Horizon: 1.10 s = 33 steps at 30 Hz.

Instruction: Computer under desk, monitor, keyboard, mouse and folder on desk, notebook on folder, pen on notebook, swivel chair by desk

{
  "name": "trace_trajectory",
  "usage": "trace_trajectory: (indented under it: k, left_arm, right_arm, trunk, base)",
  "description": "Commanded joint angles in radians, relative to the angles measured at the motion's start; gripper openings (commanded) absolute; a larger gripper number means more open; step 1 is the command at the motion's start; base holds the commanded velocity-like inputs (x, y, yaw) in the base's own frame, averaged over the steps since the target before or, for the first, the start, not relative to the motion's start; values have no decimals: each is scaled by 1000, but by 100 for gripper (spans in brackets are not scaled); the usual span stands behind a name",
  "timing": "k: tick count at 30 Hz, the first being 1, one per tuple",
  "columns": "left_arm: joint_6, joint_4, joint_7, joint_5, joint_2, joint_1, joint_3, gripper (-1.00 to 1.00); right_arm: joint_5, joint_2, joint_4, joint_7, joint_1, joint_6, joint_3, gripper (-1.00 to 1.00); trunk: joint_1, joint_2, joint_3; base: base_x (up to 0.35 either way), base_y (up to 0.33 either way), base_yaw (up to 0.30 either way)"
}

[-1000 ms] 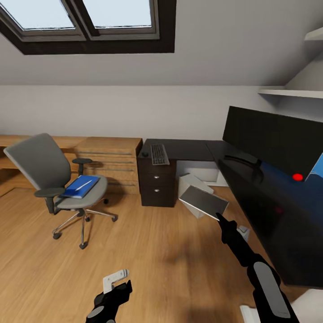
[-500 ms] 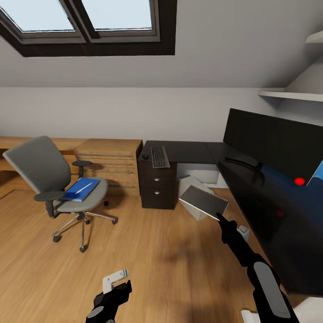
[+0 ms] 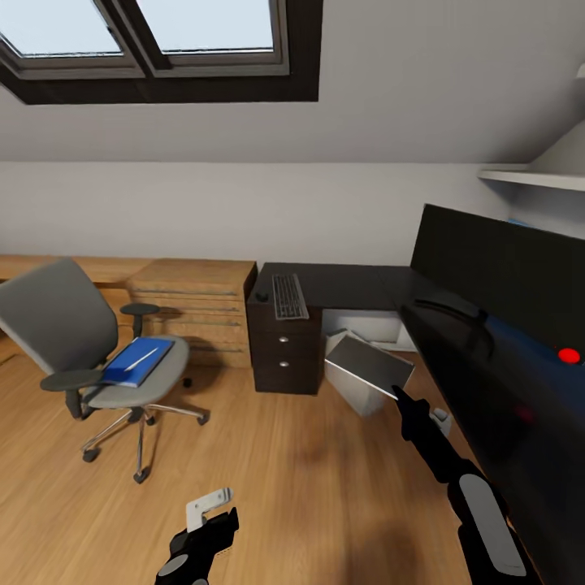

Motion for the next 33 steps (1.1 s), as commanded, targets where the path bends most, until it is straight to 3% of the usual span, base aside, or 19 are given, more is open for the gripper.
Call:
trace_trajectory:
  k: [1,26,33]
  left_arm:
    - [3,-1,8,5,1,-1,-3,100]
    - [3,-1,7,5,2,-1,1,100]
    - [3,-1,9,5,1,-1,0,100]
  right_arm:
    - [-7,1,0,3,-1,8,-3,-100]
    - [-4,0,0,4,-1,8,-3,-100]
    - [-2,0,1,5,-1,7,-3,-100]
  trunk:
    - [-3,7,2]
    - [-99,182,81]
    - [-99,182,81]
  base:
    - [327,0,0]
    - [328,65,0]
    - [190,45,0]
